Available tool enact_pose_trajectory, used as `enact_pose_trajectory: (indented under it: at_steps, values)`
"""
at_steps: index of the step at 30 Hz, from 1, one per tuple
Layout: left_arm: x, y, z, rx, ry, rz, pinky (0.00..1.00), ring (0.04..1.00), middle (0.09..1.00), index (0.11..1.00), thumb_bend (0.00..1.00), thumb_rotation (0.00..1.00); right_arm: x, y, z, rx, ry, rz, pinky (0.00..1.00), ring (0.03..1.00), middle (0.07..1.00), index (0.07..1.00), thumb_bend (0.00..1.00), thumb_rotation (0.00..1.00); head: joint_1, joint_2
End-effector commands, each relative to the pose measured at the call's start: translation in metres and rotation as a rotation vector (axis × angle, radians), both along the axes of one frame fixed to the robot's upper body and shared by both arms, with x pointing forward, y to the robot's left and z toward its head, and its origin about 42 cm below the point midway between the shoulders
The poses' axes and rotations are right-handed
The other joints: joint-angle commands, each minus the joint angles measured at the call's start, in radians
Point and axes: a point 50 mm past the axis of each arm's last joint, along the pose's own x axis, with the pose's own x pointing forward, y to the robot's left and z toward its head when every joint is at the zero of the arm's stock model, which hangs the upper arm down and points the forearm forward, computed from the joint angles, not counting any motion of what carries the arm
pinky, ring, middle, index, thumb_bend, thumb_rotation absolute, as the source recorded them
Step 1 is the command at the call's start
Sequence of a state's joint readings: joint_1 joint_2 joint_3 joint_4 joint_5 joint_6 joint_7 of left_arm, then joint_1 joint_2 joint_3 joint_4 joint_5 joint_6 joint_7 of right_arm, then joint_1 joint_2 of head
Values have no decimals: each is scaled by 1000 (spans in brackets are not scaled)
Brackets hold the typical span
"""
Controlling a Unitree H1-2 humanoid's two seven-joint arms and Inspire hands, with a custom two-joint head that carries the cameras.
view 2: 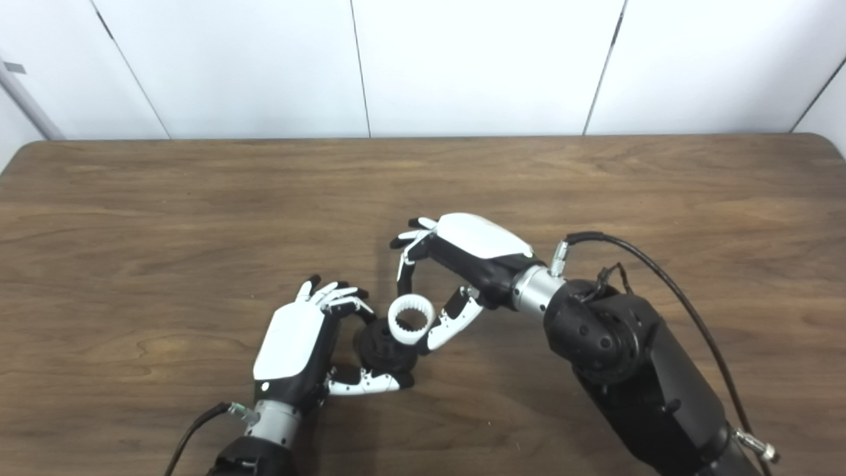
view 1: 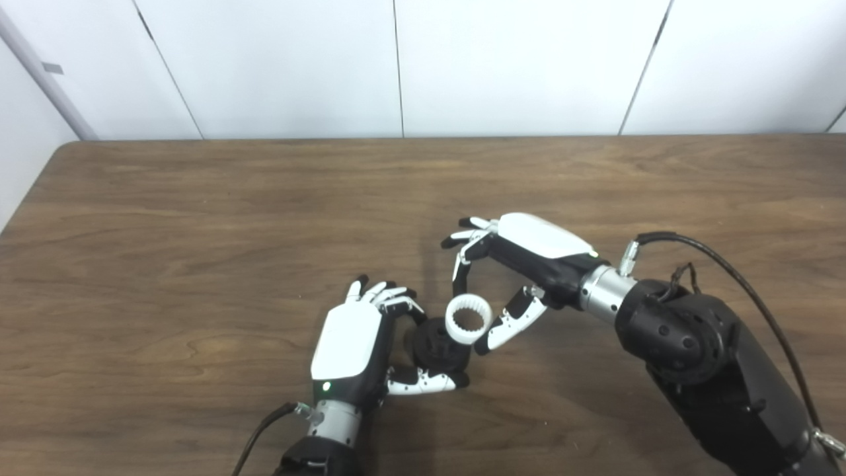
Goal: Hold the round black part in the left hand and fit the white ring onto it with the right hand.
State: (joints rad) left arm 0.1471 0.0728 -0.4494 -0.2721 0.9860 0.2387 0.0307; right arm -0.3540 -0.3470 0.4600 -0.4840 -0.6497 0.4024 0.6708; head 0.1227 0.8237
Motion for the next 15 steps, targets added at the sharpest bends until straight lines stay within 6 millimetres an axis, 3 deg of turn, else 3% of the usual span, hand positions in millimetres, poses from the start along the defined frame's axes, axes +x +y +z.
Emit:
enact_pose_trajectory:
  at_steps: [1, 15]
  values:
    - [-8, -15, -18, 17, 117, -62, 1000, 870, 769, 485, 522, 50, -2, 7, 17, 29, -73, 39, 1000, 986, 881, 484, 519, 140, 5, 2]
    - [-7, -21, -17, 12, 100, -64, 997, 864, 765, 485, 523, 50, 1, 5, 10, 25, -52, 45, 1000, 988, 877, 485, 519, 140, 19, 14]
